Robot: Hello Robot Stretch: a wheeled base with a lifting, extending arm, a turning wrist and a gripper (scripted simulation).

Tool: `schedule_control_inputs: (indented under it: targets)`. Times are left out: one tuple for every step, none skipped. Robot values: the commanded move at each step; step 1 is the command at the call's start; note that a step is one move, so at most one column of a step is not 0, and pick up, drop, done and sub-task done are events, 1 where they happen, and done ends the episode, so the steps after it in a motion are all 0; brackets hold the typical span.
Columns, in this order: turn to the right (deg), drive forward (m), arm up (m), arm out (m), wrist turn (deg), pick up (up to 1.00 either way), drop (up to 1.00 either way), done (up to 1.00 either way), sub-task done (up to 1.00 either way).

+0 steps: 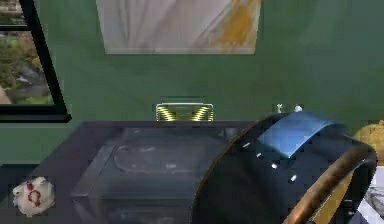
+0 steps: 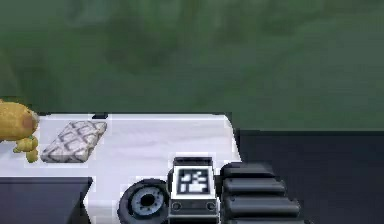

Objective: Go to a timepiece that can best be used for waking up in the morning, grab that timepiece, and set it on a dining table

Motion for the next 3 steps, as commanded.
schedule_control_inputs:
  targets:
    - [-45.0,0.00,0.00,0.00,0.0,0.00,0.00,0.00,0.00]
    - [-39.0,0.00,0.00,0.00,0.0,0.00,0.00,0.00,0.00]
    - [0.0,0.00,0.00,0.48,0.0,0.00,0.00,0.00,0.00]
